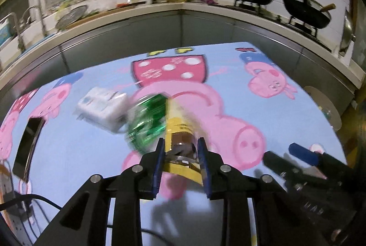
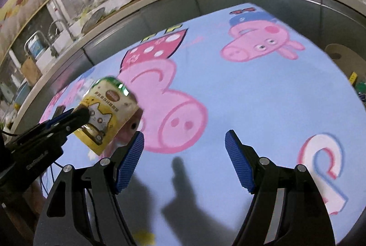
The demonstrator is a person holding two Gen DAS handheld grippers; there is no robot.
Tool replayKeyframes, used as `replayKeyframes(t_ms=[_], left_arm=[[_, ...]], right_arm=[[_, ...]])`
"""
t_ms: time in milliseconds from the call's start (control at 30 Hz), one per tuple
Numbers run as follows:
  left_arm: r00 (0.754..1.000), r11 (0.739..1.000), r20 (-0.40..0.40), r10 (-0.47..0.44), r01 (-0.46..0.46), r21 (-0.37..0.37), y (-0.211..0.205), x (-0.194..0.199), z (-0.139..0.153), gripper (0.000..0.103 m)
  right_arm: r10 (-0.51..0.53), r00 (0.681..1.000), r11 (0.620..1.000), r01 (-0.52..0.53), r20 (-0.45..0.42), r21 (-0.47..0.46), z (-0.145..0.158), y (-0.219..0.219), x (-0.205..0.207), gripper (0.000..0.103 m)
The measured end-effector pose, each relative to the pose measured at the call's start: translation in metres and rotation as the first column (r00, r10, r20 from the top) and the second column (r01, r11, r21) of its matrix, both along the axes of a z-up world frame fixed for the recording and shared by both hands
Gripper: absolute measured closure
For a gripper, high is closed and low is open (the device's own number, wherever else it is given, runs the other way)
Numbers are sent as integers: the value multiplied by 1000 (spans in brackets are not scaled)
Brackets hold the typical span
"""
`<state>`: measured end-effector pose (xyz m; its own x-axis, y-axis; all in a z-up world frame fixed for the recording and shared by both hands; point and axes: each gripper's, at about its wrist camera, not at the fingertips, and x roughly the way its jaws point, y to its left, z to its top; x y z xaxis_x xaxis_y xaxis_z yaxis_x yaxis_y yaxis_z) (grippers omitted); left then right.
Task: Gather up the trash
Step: 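Grasp the yellow wrapper strip with the right tool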
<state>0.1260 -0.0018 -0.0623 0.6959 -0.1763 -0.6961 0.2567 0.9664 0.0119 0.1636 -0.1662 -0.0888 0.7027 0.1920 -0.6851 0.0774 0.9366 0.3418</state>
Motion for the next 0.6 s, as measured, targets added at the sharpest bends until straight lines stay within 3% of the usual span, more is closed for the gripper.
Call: replayKeyframes(t_ms=[133,333,600], left_arm=[[995,996,-45,91,-92,-12,48,2,-17,74],[967,971,-119,226,-233,-50,112,11,-36,74],[939,945,-150,311,-322,-61,151,20,-48,74]], right_arm=[[60,998,998,-60,-32,-1,-8,23,4,36],[157,986,987,-159,-63,-24,-17,60,7,43],[212,977,973,-215,-36,-81,-12,86,4,42]])
